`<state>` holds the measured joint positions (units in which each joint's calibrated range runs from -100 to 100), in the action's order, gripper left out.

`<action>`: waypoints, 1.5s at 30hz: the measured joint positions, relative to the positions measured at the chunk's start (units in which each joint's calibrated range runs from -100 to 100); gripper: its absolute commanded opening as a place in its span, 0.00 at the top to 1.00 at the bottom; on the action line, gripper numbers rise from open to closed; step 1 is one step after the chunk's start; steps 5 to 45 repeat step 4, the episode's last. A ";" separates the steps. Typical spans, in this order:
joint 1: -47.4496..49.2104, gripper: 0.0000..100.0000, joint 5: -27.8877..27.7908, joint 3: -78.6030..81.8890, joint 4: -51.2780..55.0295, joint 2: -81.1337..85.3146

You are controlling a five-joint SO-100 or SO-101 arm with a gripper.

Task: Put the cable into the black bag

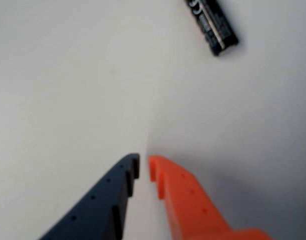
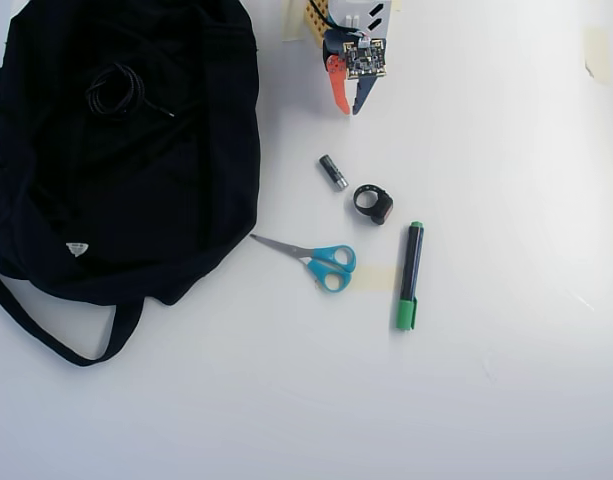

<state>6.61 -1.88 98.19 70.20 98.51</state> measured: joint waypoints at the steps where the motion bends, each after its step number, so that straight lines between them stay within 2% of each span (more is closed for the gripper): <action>1: 0.00 0.98 0.00 0.00 0.00 0.00; 45: 0.00 0.98 0.00 0.00 0.00 0.00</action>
